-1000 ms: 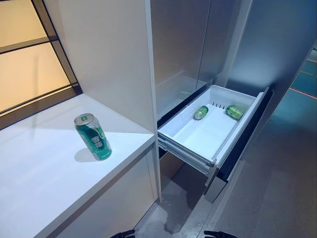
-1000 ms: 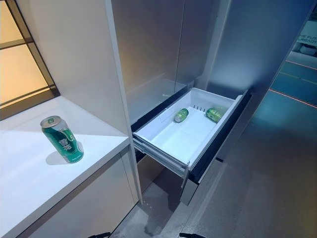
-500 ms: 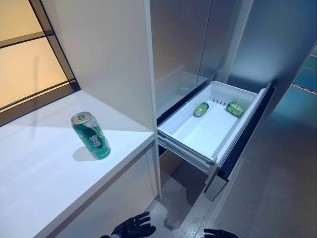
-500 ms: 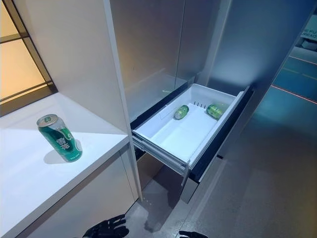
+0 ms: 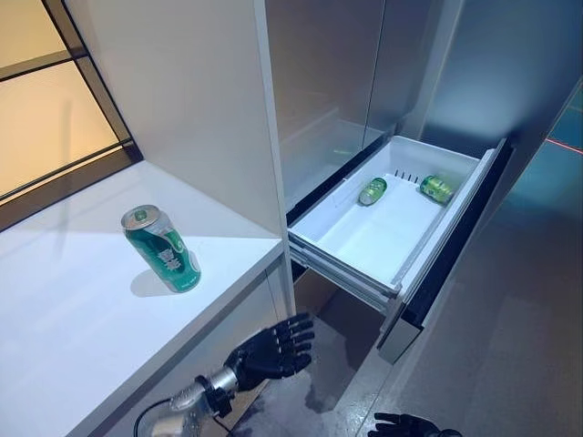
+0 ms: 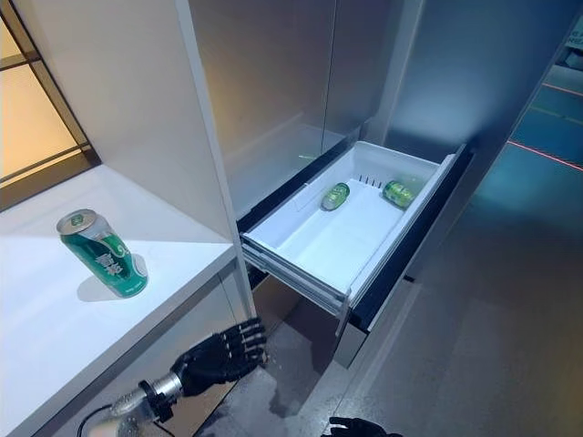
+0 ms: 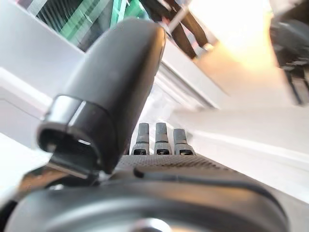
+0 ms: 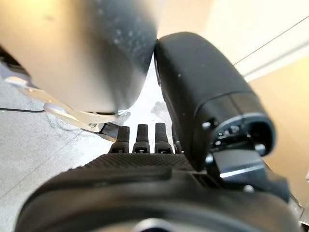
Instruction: Put drinks into fridge and close the fridge
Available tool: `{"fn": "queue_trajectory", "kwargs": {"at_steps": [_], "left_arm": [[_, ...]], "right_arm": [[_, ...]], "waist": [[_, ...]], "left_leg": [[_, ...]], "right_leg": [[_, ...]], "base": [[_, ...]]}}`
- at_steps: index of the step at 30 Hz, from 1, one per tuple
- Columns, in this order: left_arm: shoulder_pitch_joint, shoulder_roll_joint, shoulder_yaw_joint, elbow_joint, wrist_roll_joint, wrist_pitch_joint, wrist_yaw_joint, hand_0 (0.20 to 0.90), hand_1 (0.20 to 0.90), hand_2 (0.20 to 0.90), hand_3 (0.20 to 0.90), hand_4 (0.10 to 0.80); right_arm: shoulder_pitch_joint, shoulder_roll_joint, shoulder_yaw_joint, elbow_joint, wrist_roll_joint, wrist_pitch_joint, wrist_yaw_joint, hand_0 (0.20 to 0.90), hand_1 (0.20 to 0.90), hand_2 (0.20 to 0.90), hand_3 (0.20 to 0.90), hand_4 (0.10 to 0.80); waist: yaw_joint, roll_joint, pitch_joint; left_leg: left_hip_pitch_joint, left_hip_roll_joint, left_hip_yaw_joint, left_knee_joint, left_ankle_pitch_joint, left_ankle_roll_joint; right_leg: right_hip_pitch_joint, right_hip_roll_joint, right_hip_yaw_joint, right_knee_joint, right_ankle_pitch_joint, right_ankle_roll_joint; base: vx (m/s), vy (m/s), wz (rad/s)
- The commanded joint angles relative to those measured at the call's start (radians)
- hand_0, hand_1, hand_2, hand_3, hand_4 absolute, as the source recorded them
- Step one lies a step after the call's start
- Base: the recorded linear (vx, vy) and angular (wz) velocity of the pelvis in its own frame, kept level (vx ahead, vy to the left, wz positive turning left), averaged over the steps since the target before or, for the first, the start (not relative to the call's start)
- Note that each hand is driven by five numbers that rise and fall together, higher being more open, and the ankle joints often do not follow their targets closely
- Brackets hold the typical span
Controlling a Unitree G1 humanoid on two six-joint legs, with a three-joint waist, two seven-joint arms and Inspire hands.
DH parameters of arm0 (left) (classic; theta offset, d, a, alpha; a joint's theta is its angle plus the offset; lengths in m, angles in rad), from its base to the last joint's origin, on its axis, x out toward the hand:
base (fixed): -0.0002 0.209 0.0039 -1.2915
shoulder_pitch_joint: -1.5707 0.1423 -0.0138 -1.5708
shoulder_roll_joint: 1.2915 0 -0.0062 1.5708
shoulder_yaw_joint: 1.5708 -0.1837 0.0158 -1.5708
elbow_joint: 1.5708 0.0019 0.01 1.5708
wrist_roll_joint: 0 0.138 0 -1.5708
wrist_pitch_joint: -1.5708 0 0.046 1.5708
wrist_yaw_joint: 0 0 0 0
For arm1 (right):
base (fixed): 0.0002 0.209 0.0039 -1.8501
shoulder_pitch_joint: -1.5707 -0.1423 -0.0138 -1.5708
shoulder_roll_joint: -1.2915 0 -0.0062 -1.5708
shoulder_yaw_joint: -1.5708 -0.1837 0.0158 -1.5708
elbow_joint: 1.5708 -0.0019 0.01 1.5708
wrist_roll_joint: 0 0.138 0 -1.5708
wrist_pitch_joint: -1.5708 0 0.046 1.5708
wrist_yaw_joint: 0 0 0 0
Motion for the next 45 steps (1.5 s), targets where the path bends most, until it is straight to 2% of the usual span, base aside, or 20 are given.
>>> {"fn": "queue_trajectory", "kwargs": {"at_steps": [1,2,5,10,14,15,20,29,32,37,45], "left_arm": [[-0.117,-0.007,0.09,-0.196,-0.207,0.022,-0.101,0.9,0.9,0.9,0.9,0.8],[-0.114,0.001,0.12,-0.279,-0.255,0.048,-0.099,0.9,0.9,0.9,0.9,0.8],[-0.113,0.009,0.166,-0.397,-0.343,0.06,-0.086,0.9,0.9,0.9,0.9,0.8],[-0.115,0.023,0.219,-0.504,-0.399,-0.018,-0.014,0.9,0.9,0.9,0.9,0.8],[-0.135,0.051,0.253,-0.554,-0.363,-0.147,0.097,0.9,0.9,0.9,0.9,0.8],[-0.146,0.074,0.274,-0.584,-0.307,-0.227,0.178,0.9,0.9,0.9,0.9,0.8],[-0.185,0.133,0.341,-0.68,-0.161,-0.35,0.392,0.9,0.9,0.9,0.9,0.8],[-0.214,0.173,0.408,-0.741,0.001,-0.384,0.626,0.9,0.9,0.9,0.9,0.8],[-0.207,0.176,0.426,-0.745,-0.014,-0.383,0.654,0.9,0.9,0.9,0.9,0.8],[-0.195,0.181,0.442,-0.73,0.115,-0.402,0.78,0.9,0.9,0.9,0.9,0.8],[-0.17,0.19,0.467,-0.678,0.17,-0.395,0.881,0.9,0.9,0.9,0.9,0.8]], "right_arm": [[-0.008,-0.029,0.021,0.05,-0.036,-0.009,0.043,0.9,0.9,0.9,0.9,0.8],[0.001,-0.027,0.014,0.057,-0.039,-0.019,0.042,0.9,0.9,0.9,0.9,0.8],[0.012,-0.016,0.008,0.072,-0.042,-0.037,0.037,0.9,0.9,0.9,0.9,0.8],[0.031,0.002,0.016,0.084,-0.038,-0.057,0.023,0.9,0.9,0.9,0.9,0.8],[0.042,0.015,0.035,0.089,-0.024,-0.063,0.006,0.9,0.9,0.9,0.9,0.8],[0.048,0.023,0.044,0.09,-0.018,-0.064,-0.005,0.9,0.9,0.9,0.9,0.8],[0.064,0.042,0.075,0.095,0.008,-0.07,-0.032,0.9,0.9,0.9,0.9,0.8],[0.063,0.062,0.107,0.085,0.022,-0.059,-0.05,0.9,0.9,0.9,0.9,0.8],[0.058,0.062,0.112,0.085,0.019,-0.053,-0.048,0.9,0.9,0.9,0.9,0.8],[0.052,0.062,0.122,0.077,0.014,-0.039,-0.05,0.9,0.9,0.9,0.9,0.8],[0.045,0.058,0.122,0.074,0.007,-0.032,-0.047,0.9,0.9,0.9,0.9,0.8]], "waist": [[0.012,-0.008,-0.009],[0.015,-0.01,-0.011],[0.021,-0.012,-0.02],[0.026,-0.012,-0.032],[0.03,-0.013,-0.039],[0.032,-0.012,-0.043],[0.043,-0.016,-0.055],[0.057,-0.019,-0.065],[0.063,-0.018,-0.066],[0.074,-0.018,-0.065],[0.086,-0.018,-0.065]], "left_leg": [[0.006,-0.029,0.011,0.018,-0.07,0.007],[0.007,-0.03,0.01,0.017,-0.072,0.009],[0.012,-0.03,0.005,0.014,-0.077,0.012],[0.016,-0.029,0.002,0.011,-0.082,0.015],[0.018,-0.029,-0.003,0.012,-0.084,0.016],[0.02,-0.03,-0.007,0.01,-0.084,0.017],[0.02,-0.03,-0.019,0.01,-0.087,0.019],[0.018,-0.031,-0.041,0.006,-0.084,0.018],[0.017,-0.031,-0.046,0.006,-0.082,0.017],[0.016,-0.031,-0.054,0.004,-0.079,0.014],[0.016,-0.031,-0.06,0.002,-0.074,0.01]], "right_leg": [[-0.03,0.027,0.025,0.068,-0.045,0.019],[-0.026,0.027,0.027,0.065,-0.046,0.019],[-0.021,0.031,0.033,0.06,-0.048,0.018],[-0.013,0.035,0.038,0.055,-0.053,0.018],[-0.007,0.035,0.037,0.051,-0.056,0.017],[-0.004,0.036,0.035,0.05,-0.058,0.017],[0.003,0.038,0.029,0.048,-0.066,0.014],[0.004,0.041,0.021,0.054,-0.075,0.009],[0.007,0.041,0.018,0.054,-0.077,0.007],[0.011,0.04,0.008,0.053,-0.078,0.005],[0.016,0.039,-0.004,0.053,-0.079,0.005]], "base": [[0.005,-0.027,-0.06],[0.007,-0.031,-0.06],[0.022,-0.033,-0.03],[0.019,-0.012,0.0],[0.0,0.0,0.0],[0.0,0.0,0.0],[0.007,-0.002,0.0],[0.002,-0.008,0.06],[0.001,0.002,0.01],[0.0,0.0,0.0],[0.004,0.003,0.04]]}}
